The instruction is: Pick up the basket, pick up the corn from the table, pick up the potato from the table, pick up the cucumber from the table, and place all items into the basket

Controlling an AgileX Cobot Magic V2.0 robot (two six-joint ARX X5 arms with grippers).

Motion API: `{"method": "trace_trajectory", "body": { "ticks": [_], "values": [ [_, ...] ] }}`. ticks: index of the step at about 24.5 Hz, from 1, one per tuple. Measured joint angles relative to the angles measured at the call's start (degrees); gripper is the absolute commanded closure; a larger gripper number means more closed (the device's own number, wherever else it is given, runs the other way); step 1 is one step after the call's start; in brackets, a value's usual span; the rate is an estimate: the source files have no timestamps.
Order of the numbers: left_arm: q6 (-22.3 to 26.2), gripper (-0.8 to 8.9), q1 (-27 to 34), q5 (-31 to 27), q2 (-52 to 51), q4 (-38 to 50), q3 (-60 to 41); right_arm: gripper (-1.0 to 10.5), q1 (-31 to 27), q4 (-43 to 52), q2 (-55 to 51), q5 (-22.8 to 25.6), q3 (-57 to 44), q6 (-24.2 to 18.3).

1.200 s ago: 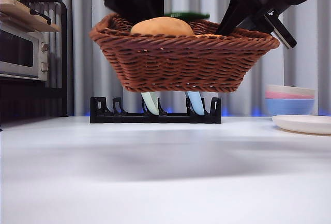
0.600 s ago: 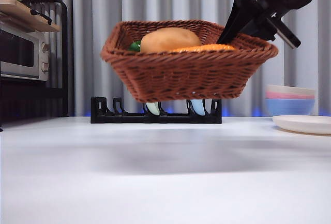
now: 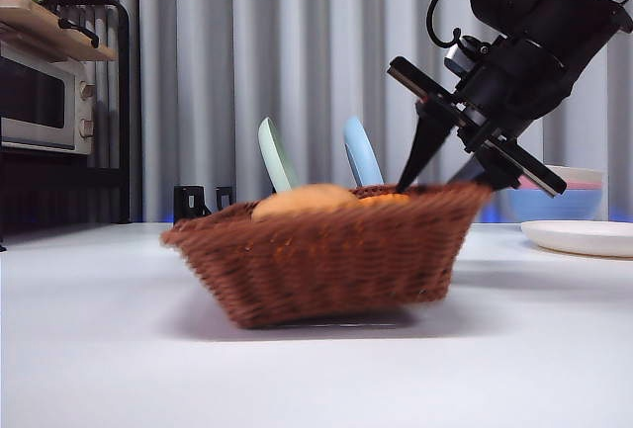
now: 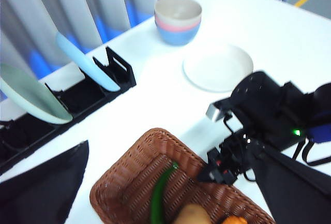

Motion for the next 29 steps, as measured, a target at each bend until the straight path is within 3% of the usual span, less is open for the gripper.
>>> {"method": "trace_trajectory", "body": {
  "ticks": [1,6,7,9,10,12,14,18,24,29],
  "values": [
    [0.0,2.48,0.0,0.0,0.0,-0.52,0.0,3.7,-0.02,-0.04,0.0,0.02,-0.02,0.2],
    [0.02,2.86,0.0,-0.24,0.0,-6.01,0.0,3.8,-1.11,-0.11,-2.95,-0.68,-0.02,-0.96],
    [0.07,3.88,0.0,-0.76,0.0,-7.04,0.0,3.8,-1.73,-0.04,-5.2,-0.7,-0.02,-1.75],
    [1.16,6.84,0.0,-4.13,0.0,-8.48,0.0,4.0,-2.82,0.13,-11.06,-0.5,0.0,-3.56],
    [1.75,8.41,0.0,-6.12,0.0,-9.07,0.0,5.0,-3.39,0.17,-14.14,-0.46,0.02,-4.7],
    [2.71,8.21,0.57,-8.79,0.0,-9.25,0.0,7.9,-3.82,0.15,-19.74,-0.2,0.11,-7.06],
    [3.08,8.21,1.51,-9.07,0.0,-9.22,0.0,9.6,-3.82,0.11,-23.63,-0.22,0.11,-9.07],
    [3.06,8.21,2.69,-9.49,-0.85,-7.23,-1.95,9.6,-3.82,-0.39,-30.51,-0.22,0.11,-12.5],
    [3.02,8.21,2.62,-10.25,-7.85,2.54,-13.14,9.6,-3.82,-6.8,-38.23,0.13,0.24,-16.63],
    [3.06,8.21,2.62,-10.64,-18.78,12.13,-28.22,9.6,-3.8,-19.45,-41.86,9.44,0.26,-20.65]
  ]
}}
